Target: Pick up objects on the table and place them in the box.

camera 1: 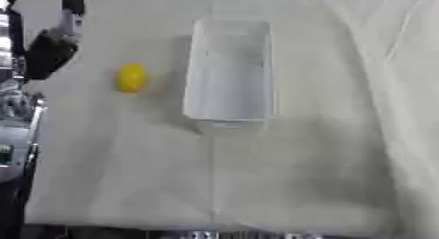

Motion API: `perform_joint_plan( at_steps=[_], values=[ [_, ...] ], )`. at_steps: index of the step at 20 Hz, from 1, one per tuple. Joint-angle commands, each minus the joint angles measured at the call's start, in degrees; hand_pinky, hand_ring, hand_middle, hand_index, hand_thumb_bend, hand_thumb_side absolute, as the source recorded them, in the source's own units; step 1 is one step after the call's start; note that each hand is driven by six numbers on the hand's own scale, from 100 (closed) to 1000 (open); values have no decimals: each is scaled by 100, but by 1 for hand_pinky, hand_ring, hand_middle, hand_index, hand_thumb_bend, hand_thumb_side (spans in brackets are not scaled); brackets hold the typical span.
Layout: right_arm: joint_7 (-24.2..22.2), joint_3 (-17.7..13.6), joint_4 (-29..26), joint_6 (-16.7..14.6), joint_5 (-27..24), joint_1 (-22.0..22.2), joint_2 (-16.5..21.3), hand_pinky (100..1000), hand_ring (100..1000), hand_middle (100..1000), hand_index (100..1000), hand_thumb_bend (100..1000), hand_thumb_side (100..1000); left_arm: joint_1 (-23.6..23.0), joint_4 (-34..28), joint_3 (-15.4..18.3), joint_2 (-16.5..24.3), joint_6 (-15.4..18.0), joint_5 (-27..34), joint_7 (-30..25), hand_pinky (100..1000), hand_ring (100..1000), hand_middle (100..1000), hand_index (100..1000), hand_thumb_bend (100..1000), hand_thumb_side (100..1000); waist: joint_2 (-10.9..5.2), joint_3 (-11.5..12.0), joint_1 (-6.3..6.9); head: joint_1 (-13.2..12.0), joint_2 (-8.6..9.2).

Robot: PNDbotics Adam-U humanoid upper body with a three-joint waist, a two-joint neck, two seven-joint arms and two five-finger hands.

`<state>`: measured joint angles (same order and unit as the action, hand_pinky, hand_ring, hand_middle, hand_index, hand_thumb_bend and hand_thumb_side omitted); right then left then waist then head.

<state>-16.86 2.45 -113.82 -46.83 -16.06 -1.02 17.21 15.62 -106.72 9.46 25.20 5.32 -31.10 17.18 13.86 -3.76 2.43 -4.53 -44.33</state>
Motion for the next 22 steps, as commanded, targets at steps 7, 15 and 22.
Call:
perform_joint_plan(
  at_steps=[7, 15, 22],
  values=[
    [-463, 1, -77, -513, 53, 15, 72, 650, 748, 864, 858, 191, 917, 137, 286, -43, 632, -587, -827, -1135, 670, 884, 897, 934, 511, 611, -151, -22, 56, 13, 21],
    [-425, 18, -77, -513, 73, 46, 129, 651, 750, 864, 859, 189, 912, 342, 1046, -498, 1590, -793, -1477, -2275, 806, 930, 920, 907, 595, 613, -214, -60, 154, 3, 21],
    [-395, 31, -77, -513, 101, 58, 163, 652, 751, 865, 860, 189, 910, 509, 1448, -802, 1905, -616, -1567, -2883, 1000, 1000, 977, 890, 598, 668, -242, -85, 220, 6, 21]
  ],
)
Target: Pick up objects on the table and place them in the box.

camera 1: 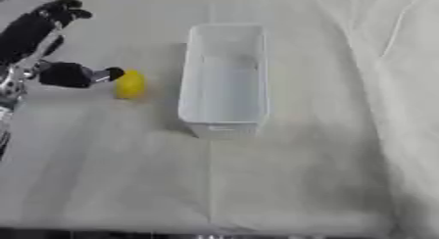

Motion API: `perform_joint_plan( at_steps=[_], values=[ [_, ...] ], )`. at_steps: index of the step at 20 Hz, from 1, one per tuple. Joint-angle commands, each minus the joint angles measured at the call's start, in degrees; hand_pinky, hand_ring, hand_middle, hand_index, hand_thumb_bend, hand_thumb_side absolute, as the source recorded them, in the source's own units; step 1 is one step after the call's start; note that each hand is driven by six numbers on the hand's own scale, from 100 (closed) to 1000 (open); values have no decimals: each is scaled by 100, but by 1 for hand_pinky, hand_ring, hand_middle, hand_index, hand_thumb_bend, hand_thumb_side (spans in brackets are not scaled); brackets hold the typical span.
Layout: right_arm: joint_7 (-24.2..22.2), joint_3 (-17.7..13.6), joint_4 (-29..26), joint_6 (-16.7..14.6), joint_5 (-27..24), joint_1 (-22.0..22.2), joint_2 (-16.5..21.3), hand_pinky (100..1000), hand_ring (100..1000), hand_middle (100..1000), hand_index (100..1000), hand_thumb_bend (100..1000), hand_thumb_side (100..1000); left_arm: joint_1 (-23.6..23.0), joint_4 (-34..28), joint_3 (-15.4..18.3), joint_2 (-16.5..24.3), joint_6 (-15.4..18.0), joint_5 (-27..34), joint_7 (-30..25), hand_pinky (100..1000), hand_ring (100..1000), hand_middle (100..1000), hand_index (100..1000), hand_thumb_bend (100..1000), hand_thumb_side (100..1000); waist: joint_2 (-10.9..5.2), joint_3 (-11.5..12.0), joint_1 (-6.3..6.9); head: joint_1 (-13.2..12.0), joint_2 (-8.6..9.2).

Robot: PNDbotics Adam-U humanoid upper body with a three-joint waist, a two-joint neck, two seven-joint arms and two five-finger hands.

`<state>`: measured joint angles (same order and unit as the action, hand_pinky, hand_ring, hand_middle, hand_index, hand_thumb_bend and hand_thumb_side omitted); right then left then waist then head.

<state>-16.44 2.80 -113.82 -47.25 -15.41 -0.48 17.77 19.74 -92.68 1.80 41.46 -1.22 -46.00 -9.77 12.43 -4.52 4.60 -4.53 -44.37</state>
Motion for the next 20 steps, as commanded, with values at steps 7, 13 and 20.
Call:
perform_joint_plan(
  at_steps=[7, 13, 20],
  values=[
    [-411, 3, -77, -472, 69, 2, 114, 653, 752, 866, 861, 188, 909, 155, 180, -126, 263, 14, 10, -707, 1000, 1000, 1000, 916, 511, 756, -100, -17, 34, 37, 25],
    [-392, 2, -77, -472, 113, -3, 117, 650, 753, 866, 862, 190, 906, 140, 135, -146, 177, -70, 47, -834, 1000, 1000, 1000, 916, 485, 796, -83, -22, 72, 84, 25],
    [-356, 2, -77, -472, 166, -15, 138, 650, 753, 867, 862, 189, 905, -13, -157, -114, -308, -277, -214, -918, 1000, 1000, 1000, 910, 444, 818, -65, 3, 122, 184, 25]
  ],
)
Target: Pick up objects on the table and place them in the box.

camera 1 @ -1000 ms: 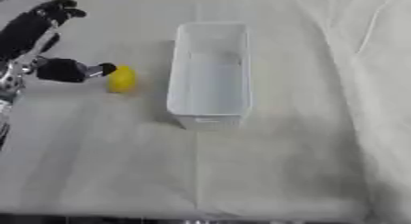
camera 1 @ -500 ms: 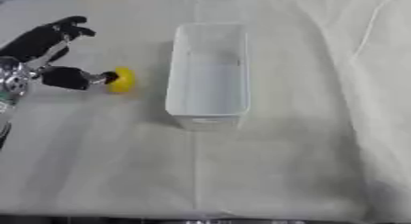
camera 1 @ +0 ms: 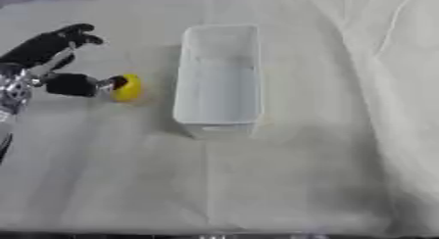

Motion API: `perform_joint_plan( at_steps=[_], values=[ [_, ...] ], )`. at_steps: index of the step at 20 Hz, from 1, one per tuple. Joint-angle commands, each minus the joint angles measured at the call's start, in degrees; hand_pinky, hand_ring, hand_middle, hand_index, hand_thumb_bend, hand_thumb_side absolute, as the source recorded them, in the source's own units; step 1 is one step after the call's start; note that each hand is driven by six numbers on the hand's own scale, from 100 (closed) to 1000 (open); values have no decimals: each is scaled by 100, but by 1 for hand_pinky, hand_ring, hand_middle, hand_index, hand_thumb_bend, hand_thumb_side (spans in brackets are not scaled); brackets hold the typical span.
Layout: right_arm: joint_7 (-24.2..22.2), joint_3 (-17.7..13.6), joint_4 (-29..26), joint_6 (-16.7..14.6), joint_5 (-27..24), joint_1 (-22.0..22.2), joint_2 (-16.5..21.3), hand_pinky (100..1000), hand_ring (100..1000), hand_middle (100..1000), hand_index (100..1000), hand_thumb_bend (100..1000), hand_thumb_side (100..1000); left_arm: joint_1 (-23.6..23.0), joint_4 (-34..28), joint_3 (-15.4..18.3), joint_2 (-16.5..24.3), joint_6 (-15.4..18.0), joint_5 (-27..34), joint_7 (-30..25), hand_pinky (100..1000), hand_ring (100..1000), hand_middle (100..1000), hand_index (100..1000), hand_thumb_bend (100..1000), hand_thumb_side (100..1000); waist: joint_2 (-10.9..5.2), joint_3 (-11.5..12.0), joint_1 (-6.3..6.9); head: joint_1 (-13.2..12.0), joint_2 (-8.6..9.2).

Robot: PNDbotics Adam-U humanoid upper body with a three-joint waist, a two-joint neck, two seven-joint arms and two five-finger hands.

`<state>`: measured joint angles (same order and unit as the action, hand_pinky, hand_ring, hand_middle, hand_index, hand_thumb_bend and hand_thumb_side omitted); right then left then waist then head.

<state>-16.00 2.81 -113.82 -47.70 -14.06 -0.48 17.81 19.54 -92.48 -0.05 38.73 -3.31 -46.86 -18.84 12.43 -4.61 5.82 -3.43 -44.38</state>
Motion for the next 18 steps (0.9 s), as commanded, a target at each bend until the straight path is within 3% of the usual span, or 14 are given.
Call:
perform_joint_plan(
  at_steps=[1, 10, 18],
  values=[
    [-396, 2, -77, -427, 36, -18, 136, 651, 754, 867, 863, 185, 905, -8, -203, 76, -95, -94, -147, -16, 1000, 1000, 1000, 910, 439, 821, -64, 14, 5, 83, 26],
    [-367, 13, -77, -427, 71, -63, 138, 651, 754, 867, 863, 188, 903, -199, -327, 116, -704, -217, -173, 31, 1000, 1000, 1000, 906, 384, 854, -16, -3, 33, 160, 26],
    [-384, 11, -77, -427, 92, -86, 105, 651, 754, 867, 863, 190, 902, -289, -322, 202, -884, -304, -378, 92, 1000, 1000, 994, 901, 393, 844, 37, -3, 7, 152, 26]
  ],
)
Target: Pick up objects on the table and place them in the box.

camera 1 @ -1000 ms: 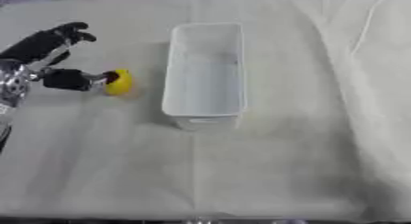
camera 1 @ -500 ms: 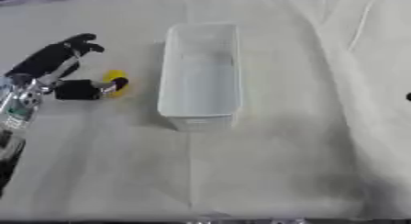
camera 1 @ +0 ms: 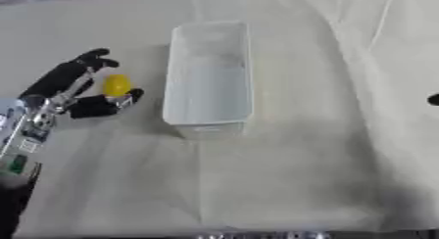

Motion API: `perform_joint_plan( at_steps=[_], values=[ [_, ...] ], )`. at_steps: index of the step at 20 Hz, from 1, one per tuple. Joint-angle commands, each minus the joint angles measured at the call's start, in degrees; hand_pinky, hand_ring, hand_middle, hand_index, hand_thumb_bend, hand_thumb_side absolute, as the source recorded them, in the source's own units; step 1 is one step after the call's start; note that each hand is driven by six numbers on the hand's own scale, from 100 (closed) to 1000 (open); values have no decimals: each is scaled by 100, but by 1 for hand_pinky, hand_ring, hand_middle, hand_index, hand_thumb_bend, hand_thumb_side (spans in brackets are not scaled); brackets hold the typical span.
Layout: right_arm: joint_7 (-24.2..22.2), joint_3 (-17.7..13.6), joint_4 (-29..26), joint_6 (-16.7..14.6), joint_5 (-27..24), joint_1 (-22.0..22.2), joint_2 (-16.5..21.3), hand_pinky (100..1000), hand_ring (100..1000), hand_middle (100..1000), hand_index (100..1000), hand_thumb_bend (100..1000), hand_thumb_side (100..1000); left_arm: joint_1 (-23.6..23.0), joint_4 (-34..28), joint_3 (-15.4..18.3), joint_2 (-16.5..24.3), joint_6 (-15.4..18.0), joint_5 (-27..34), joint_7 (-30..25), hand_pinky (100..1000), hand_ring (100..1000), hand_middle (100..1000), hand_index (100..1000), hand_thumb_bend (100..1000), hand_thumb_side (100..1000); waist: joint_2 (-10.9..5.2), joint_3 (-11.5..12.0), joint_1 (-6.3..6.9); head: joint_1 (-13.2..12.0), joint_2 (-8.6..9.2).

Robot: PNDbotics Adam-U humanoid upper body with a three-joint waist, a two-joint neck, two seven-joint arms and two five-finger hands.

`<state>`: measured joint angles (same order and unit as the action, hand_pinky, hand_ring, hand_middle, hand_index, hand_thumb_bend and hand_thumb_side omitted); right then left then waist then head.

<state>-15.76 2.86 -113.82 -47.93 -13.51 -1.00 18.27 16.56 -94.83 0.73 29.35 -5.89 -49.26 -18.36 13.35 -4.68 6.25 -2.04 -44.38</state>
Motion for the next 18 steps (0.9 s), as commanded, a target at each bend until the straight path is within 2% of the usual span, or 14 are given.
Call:
perform_joint_plan(
  at_steps=[1, 9, 18],
  values=[
    [-411, 5, -77, -403, 41, -35, 54, 651, 754, 867, 863, 191, 902, 3, -73, 138, 39, -56, -212, 60, 1000, 1000, 994, 900, 393, 843, -49, 3, -39, 12, 26],
    [-431, -2, -77, -403, 64, -64, -3, 652, 754, 867, 863, 192, 902, -48, 75, 208, -47, -82, -707, 200, 1000, 1000, 987, 893, 397, 828, 16, -6, -87, -6, 26],
    [-465, -6, -77, -403, 48, -92, -26, 652, 752, 867, 863, 191, 902, -64, 653, 348, -260, -122, -790, 647, 1000, 1000, 967, 875, 380, 830, 58, -38, -117, 48, 26]
  ],
)
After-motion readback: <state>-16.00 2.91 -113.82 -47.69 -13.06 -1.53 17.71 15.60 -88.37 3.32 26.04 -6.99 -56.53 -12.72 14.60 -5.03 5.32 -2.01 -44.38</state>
